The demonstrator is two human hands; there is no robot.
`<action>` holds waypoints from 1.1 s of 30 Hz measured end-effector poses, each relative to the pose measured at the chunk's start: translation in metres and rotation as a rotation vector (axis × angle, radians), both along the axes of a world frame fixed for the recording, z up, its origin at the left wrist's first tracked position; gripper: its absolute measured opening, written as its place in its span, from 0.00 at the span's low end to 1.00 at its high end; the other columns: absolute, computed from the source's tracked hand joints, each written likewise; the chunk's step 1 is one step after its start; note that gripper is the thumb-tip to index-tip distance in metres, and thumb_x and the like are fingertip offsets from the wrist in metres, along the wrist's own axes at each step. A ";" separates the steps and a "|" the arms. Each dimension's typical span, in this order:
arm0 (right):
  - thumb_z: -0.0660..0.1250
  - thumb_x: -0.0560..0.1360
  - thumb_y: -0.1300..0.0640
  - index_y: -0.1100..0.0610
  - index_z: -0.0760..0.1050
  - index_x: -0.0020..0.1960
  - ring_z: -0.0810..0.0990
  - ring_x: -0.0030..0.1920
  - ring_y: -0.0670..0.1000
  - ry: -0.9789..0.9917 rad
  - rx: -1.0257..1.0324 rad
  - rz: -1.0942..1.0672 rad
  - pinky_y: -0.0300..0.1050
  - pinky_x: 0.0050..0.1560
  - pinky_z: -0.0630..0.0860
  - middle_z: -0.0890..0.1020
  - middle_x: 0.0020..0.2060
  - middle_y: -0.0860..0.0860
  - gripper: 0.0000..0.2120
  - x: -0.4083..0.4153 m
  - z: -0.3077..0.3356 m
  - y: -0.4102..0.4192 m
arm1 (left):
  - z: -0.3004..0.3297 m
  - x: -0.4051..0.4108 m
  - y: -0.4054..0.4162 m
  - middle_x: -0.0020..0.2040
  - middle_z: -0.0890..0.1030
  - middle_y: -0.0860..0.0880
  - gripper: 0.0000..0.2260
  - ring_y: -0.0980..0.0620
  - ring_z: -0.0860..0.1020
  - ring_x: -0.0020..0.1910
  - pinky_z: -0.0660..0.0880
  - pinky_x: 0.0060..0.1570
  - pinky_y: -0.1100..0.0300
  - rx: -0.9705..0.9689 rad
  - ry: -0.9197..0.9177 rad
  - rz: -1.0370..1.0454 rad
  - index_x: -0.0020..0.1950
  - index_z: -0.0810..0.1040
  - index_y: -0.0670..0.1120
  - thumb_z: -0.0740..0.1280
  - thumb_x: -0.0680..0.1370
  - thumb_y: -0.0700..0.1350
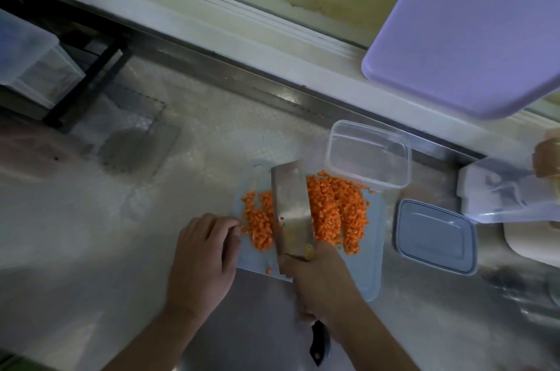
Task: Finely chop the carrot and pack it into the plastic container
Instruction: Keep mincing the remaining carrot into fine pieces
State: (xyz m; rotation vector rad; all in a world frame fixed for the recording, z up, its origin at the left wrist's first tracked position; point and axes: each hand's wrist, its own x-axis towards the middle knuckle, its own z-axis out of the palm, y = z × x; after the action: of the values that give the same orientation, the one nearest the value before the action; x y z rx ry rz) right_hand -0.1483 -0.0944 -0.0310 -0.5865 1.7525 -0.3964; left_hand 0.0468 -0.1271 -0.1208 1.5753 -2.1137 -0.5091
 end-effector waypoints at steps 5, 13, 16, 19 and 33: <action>0.68 0.76 0.62 0.59 0.69 0.39 0.56 0.22 0.50 -0.169 0.009 -0.109 0.42 0.28 0.60 0.59 0.25 0.55 0.10 -0.010 -0.001 -0.004 | 0.004 -0.001 -0.002 0.44 0.75 0.53 0.09 0.49 0.73 0.43 0.73 0.46 0.48 0.029 0.098 0.040 0.48 0.78 0.47 0.63 0.83 0.50; 0.67 0.76 0.62 0.58 0.70 0.40 0.59 0.21 0.52 -0.197 -0.064 -0.056 0.42 0.25 0.64 0.62 0.28 0.58 0.09 -0.007 -0.005 -0.005 | 0.048 -0.041 -0.012 0.62 0.74 0.56 0.13 0.62 0.75 0.62 0.69 0.61 0.72 0.071 0.357 0.024 0.66 0.77 0.48 0.68 0.82 0.47; 0.67 0.76 0.61 0.57 0.71 0.36 0.60 0.21 0.53 -0.206 -0.069 -0.045 0.43 0.25 0.66 0.64 0.28 0.59 0.10 -0.007 -0.003 -0.003 | 0.048 -0.053 -0.020 0.67 0.73 0.57 0.17 0.64 0.72 0.66 0.66 0.64 0.74 0.139 0.355 -0.008 0.71 0.75 0.48 0.70 0.83 0.48; 0.67 0.76 0.59 0.56 0.72 0.34 0.61 0.20 0.53 -0.180 -0.083 -0.043 0.44 0.25 0.66 0.65 0.26 0.58 0.12 -0.009 -0.006 -0.001 | 0.048 -0.058 -0.016 0.66 0.76 0.56 0.16 0.61 0.74 0.65 0.67 0.65 0.74 0.147 0.283 -0.067 0.69 0.78 0.49 0.71 0.81 0.48; 0.67 0.79 0.49 0.48 0.72 0.39 0.75 0.32 0.45 0.355 -0.126 0.116 0.37 0.28 0.67 0.76 0.32 0.47 0.10 -0.053 0.008 0.023 | 0.047 -0.089 -0.050 0.63 0.77 0.55 0.12 0.55 0.73 0.64 0.69 0.62 0.64 0.156 0.077 -0.078 0.67 0.79 0.50 0.61 0.85 0.44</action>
State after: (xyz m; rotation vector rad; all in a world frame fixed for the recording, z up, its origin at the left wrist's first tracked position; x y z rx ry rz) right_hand -0.2009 -0.0715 -0.0230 -0.8875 2.0286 -0.3376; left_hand -0.0424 -0.1775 -0.0734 1.5331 -2.1278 -0.7657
